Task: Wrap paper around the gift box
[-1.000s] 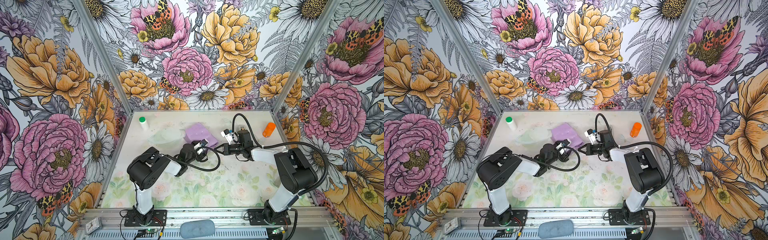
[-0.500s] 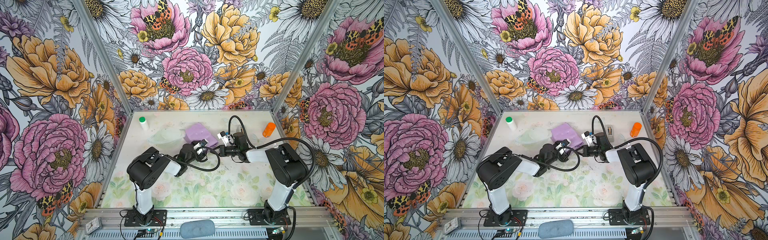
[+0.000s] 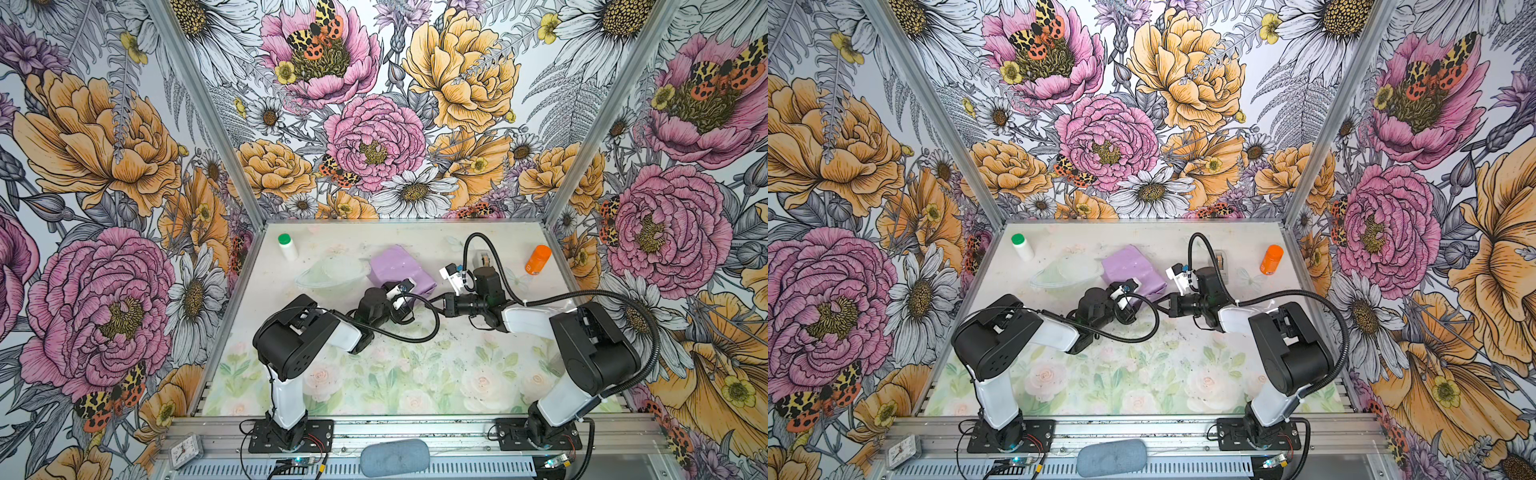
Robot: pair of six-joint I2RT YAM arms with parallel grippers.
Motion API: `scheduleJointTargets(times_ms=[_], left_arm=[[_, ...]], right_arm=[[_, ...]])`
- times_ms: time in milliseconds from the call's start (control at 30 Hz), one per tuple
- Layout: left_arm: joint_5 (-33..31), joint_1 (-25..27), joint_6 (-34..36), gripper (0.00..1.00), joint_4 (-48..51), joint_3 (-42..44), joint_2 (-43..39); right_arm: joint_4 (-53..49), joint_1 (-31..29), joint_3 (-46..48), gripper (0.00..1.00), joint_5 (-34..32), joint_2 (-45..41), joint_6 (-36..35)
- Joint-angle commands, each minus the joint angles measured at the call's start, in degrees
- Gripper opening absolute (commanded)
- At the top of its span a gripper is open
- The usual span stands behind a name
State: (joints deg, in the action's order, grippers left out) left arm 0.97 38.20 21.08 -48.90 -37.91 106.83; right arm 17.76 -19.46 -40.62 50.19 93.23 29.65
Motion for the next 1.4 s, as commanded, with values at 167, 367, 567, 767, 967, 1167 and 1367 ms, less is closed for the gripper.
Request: scheduleJointTargets(times_ms=[167,367,567,767,967,1167,1367], left_arm=[[1.46,-0.99,-3.06,0.69,11.02,2.06,2.77],[1.57,-0.94,-3.07,0.69,11.02,1.97,2.68],[1.58,-1.04,-3.07,0.69,11.02,1.96,2.69],[1.58,-0.99,-3.06,0.69,11.09,2.05,2.61],[1.58,-1.09,-3.04,0.69,11.05,2.05,2.64],[1.74,-1.1,-2.98,0.69,11.02,1.96,2.7],[1.93,-1.08,-2.98,0.69,11.02,1.96,2.82]], right_arm=[[-2.01,0.15,-1.75,0.0,-1.71,-3.72,-1.98],[-1.17,-1.28,-4.12,0.0,-3.63,1.22,-1.73],[2.32,-1.89,-4.94,0.0,-4.41,5.47,-0.52],[5.29,-2.19,-6.04,0.0,-4.21,8.14,0.8],[6.09,-2.24,-6.05,0.0,-4.24,8.89,0.9],[6.38,-2.16,-6.69,0.0,-4.77,10.25,1.17],[7.51,-2.23,-7.05,0.0,-5.27,11.51,1.9]])
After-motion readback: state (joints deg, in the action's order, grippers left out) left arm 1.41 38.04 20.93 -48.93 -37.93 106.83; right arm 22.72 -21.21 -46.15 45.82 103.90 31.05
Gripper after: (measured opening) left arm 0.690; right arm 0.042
